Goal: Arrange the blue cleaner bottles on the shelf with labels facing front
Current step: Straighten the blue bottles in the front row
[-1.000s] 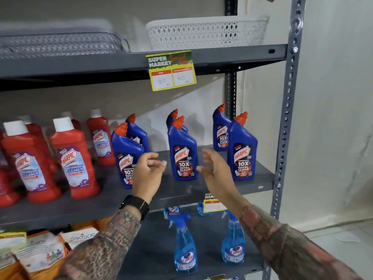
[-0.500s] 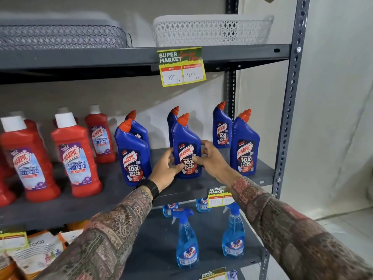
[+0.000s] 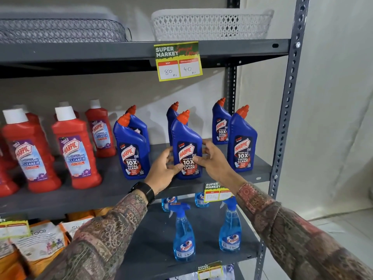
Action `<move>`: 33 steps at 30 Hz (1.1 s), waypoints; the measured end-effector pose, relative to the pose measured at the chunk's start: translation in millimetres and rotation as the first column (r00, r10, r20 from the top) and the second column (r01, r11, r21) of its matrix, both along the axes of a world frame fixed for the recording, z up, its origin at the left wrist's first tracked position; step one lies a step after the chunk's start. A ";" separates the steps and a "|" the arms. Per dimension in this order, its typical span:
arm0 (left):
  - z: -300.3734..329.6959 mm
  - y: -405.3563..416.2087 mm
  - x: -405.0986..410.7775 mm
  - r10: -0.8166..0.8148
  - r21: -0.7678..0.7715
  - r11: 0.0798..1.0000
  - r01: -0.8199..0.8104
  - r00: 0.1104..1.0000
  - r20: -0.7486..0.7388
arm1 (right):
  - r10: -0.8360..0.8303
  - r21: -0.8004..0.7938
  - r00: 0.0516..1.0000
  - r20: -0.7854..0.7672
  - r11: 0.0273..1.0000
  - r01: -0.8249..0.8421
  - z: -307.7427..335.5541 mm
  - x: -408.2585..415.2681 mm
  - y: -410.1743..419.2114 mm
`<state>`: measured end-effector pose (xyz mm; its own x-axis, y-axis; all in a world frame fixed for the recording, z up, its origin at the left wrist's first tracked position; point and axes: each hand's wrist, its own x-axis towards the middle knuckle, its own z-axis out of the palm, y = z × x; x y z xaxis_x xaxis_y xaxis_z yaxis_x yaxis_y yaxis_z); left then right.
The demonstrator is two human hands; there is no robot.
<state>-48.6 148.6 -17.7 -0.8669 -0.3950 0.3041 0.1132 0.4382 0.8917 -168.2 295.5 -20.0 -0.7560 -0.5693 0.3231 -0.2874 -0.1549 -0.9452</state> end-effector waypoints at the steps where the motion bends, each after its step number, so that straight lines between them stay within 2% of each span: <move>1: 0.0 0.6 0.2 0.000 0.004 1.000 0.000 1.000 0.000 | -0.001 0.002 1.000 -0.008 1.000 0.001 0.0 0.8 1.1; 12: -2.7 0.3 3.5 -0.010 0.012 1.000 0.009 1.000 0.022 | -0.039 0.017 0.997 -0.073 0.999 0.040 -4.4 12.4 9.9; 15: -2.3 -6.1 12.3 0.021 -0.050 0.999 -0.020 1.000 0.023 | -0.212 0.042 0.963 -0.167 0.974 0.221 -5.1 21.7 14.9; 17: 0.1 -16.7 25.6 0.079 -0.123 0.989 -0.080 0.997 -0.007 | -0.408 -0.018 0.885 -0.223 0.910 0.415 -4.4 32.6 16.3; 19: 0.5 -31.9 42.5 0.128 -0.139 0.981 -0.138 0.989 -0.074 | -0.470 -0.103 0.843 -0.263 0.882 0.460 -1.8 47.7 13.4; 21: 1.7 -53.3 62.5 0.176 -0.047 0.982 -0.185 0.971 -0.161 | -0.398 -0.103 0.857 -0.327 0.916 0.387 2.5 66.2 -1.8; 23: 5.2 -73.8 78.8 0.250 0.037 0.968 -0.247 0.945 -0.211 | -0.271 -0.017 0.871 -0.409 0.957 0.290 6.8 84.4 -24.4; 26: 6.3 -111.7 96.1 0.387 0.103 0.922 -0.373 0.904 -0.182 | -0.115 0.121 0.881 -0.460 0.974 0.190 8.3 105.8 -76.8; 28: 5.0 -129.3 99.7 0.441 0.067 0.897 -0.436 0.883 -0.161 | -0.127 0.152 0.890 -0.437 0.965 0.213 3.9 109.2 -108.4; 30: 3.9 -137.4 96.7 0.428 -0.016 0.900 -0.435 0.892 -0.144 | -0.189 0.136 0.892 -0.410 0.955 0.265 0.7 106.8 -130.1; 33: 7.0 -136.4 84.3 0.261 -0.034 0.963 -0.267 0.957 -0.129 | -0.169 0.134 0.946 -0.278 0.968 0.212 4.1 101.2 -143.8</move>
